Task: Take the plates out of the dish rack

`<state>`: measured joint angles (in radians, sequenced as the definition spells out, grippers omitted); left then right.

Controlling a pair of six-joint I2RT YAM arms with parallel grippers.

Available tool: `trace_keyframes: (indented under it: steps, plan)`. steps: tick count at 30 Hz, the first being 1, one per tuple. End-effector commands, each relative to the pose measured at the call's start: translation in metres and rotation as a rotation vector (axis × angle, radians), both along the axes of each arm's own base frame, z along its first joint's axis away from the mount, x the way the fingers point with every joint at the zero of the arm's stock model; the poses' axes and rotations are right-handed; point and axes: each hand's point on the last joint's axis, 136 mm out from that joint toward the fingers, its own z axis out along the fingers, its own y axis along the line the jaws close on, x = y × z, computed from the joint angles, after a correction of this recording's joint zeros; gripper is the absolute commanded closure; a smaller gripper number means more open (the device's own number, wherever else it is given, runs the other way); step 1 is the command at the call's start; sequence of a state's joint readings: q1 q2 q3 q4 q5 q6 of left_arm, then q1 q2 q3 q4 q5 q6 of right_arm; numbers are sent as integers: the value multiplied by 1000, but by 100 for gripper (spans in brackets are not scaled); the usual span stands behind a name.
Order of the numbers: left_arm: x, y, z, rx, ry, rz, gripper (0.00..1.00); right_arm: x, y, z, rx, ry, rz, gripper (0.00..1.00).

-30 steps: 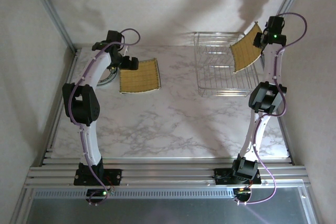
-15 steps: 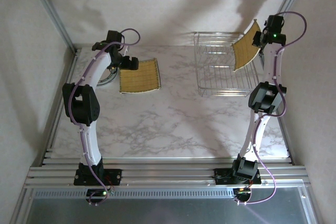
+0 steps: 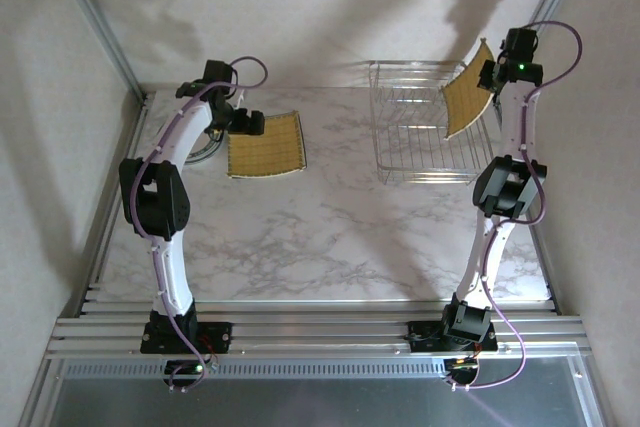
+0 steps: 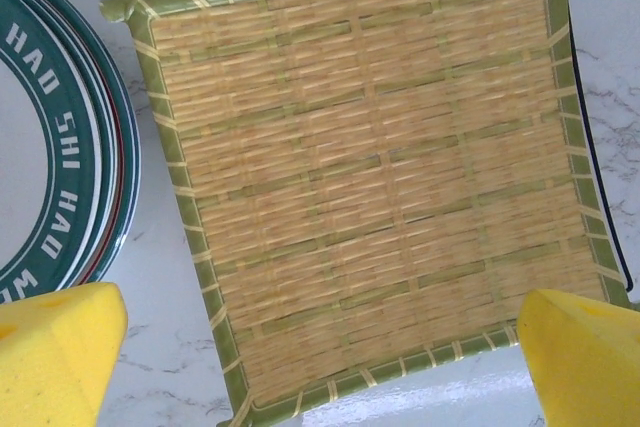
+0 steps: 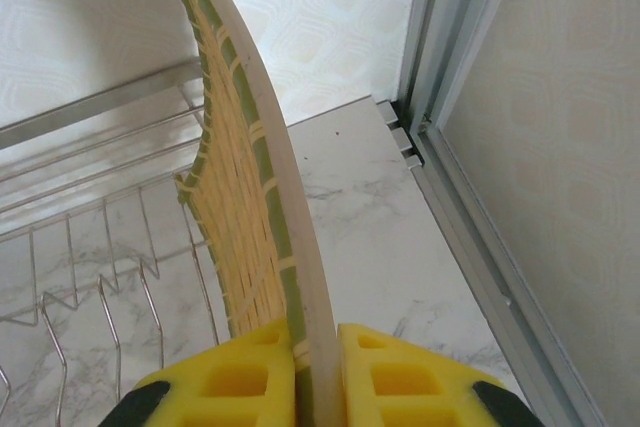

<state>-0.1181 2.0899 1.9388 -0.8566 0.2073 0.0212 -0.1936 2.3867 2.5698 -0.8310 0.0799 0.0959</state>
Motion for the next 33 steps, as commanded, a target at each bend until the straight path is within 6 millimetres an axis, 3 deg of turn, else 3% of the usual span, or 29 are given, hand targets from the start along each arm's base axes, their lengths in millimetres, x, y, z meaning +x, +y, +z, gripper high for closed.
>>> trace_keyframes:
  steps: [1,6,24,33]
  plan:
    - [-8,-5,20,-21,-35,7,0,-13,8,49,-33,-80,-2,100]
    - [-15,-9,16,-10,-31,13,1,-25,12,69,-72,-131,-14,100]
    - [-41,-27,42,-24,-96,6,0,-84,6,142,-282,-308,-150,100]
    - [-54,-30,45,-35,-116,16,0,-132,35,178,-246,-360,-106,100]
